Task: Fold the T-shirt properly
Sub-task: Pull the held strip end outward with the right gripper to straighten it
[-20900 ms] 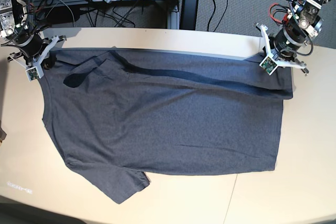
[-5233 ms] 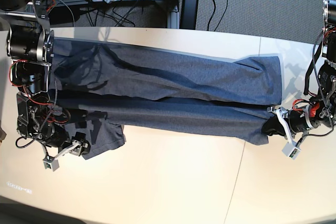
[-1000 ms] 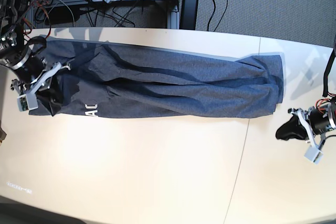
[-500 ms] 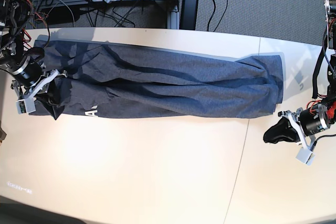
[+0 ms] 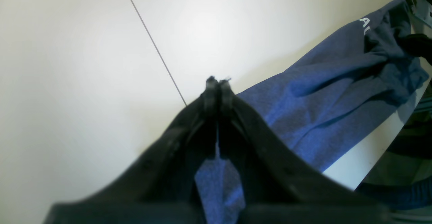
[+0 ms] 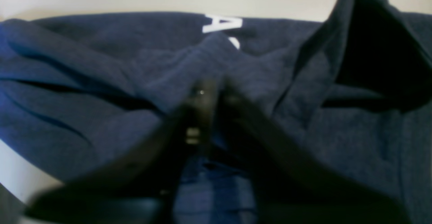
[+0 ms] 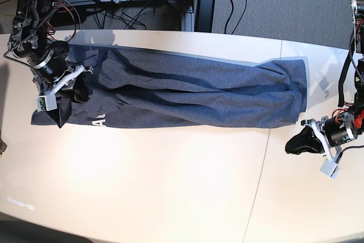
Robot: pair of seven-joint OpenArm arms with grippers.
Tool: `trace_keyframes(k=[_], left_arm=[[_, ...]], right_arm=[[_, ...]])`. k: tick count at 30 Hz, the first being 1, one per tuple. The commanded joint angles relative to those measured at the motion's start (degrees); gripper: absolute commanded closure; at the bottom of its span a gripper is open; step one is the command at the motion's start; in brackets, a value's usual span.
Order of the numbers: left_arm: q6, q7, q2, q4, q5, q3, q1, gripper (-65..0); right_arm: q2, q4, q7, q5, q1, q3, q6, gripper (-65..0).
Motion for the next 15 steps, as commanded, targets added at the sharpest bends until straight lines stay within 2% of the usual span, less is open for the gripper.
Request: trace_keyframes(k=[1, 4, 8, 15], left_arm=[[-0.7, -1.0, -1.1, 0.9, -1.1, -0.6, -1.2, 0.0], [-0.7, -1.0, -1.1, 0.9, -1.1, -0.6, -1.2, 0.0], [-0.7, -1.0, -1.1, 0.9, -0.7, -0.6, -1.2, 0.0], [-0.7, -1.0, -1.1, 0.9, 0.2, -0.6, -1.2, 0.0]], right_arm=[[0.7, 0.9, 1.6, 0.5, 0.5, 0.6, 4.5, -18.1], [0.9, 0.9, 1.6, 1.7, 0.4, 0.6, 4.5, -29.9], [1.0, 2.1, 1.4, 6.3, 0.7, 0.9, 4.6, -30.5], [1.0, 8.0, 1.2, 6.0, 0.8, 0.9, 4.5, -30.3]])
